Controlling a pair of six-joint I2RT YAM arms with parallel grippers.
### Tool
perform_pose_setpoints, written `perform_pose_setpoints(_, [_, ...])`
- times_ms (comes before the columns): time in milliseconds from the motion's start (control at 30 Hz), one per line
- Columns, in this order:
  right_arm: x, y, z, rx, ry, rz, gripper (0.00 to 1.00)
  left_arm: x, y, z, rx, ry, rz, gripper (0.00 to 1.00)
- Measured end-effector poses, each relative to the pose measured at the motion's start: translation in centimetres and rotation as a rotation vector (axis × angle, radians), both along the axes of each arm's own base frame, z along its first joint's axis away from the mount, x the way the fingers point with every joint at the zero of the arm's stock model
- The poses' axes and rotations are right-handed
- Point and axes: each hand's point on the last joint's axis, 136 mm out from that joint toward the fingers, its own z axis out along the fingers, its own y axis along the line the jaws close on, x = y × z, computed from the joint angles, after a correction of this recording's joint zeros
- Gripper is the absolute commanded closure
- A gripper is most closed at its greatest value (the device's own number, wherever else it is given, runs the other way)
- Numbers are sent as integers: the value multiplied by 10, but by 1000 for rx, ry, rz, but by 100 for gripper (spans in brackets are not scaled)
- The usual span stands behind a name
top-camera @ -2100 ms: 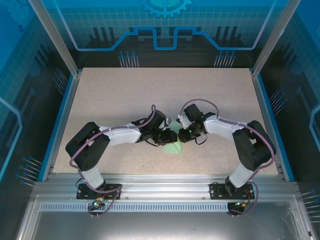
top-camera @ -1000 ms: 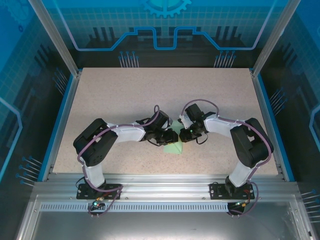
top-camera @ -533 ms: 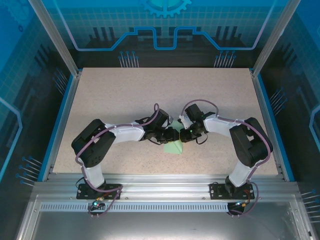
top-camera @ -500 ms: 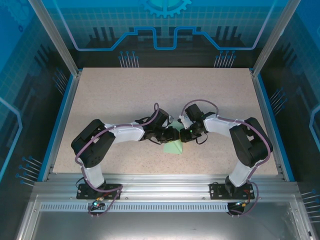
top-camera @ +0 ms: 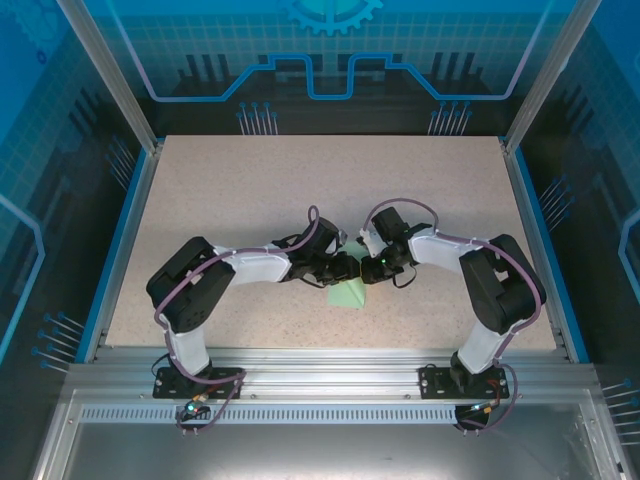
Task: Fold a paper plane with a square sheet of paper (pick it up from the middle)
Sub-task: Fold the triangle a second time at the center of the table.
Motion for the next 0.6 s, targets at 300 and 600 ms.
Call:
perform_pose_setpoints(300, [1, -1, 0, -2, 0, -5, 89, 2, -1, -4, -3, 10, 16, 74])
perform_pose_setpoints(600, [0, -1, -1, 2, 5, -3, 88, 0, 4, -15, 23, 23, 28, 75])
